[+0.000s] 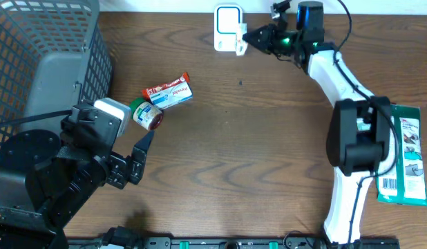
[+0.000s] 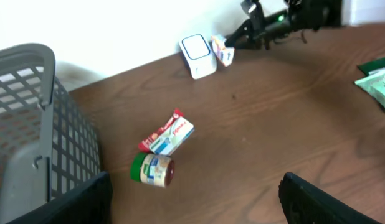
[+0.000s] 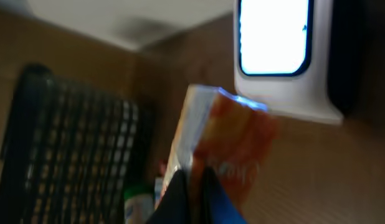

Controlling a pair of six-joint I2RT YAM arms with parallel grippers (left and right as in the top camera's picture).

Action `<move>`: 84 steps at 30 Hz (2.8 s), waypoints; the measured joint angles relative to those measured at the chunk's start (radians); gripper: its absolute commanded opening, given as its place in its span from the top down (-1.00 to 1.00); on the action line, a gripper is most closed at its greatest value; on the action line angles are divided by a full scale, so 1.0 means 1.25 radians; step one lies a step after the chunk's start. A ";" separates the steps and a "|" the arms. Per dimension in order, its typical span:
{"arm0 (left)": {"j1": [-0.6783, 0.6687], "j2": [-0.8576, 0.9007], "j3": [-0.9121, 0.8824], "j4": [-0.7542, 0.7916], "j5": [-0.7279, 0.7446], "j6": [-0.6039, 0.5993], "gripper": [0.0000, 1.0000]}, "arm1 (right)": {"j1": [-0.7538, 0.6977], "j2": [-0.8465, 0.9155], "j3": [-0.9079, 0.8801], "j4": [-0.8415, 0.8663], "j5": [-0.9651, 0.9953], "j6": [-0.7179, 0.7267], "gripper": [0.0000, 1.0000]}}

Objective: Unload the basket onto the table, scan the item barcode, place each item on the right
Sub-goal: 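Carry the orange pack right and release it near the wipes, then reach the right gripper left to the green-lid jar and grasp it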

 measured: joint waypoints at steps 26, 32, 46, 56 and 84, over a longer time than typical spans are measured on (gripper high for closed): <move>0.000 0.000 0.000 0.000 0.000 0.000 -0.72 | -0.191 -0.817 -0.616 -0.503 0.804 -0.368 0.98; 0.000 0.000 0.000 0.000 0.000 0.000 -0.72 | -0.219 -0.810 -0.684 -0.423 0.946 -0.350 0.98; 0.000 0.000 0.000 0.000 0.000 0.000 -0.72 | -0.244 -0.682 -0.701 -0.293 1.003 -0.409 -0.25; 0.000 0.000 0.000 0.000 0.000 0.000 -0.72 | -0.214 -0.801 -0.635 -0.334 0.778 -0.422 -0.15; 0.000 0.000 0.000 0.000 0.000 0.000 -0.72 | 0.392 -0.071 -0.051 0.024 0.293 -0.623 -0.59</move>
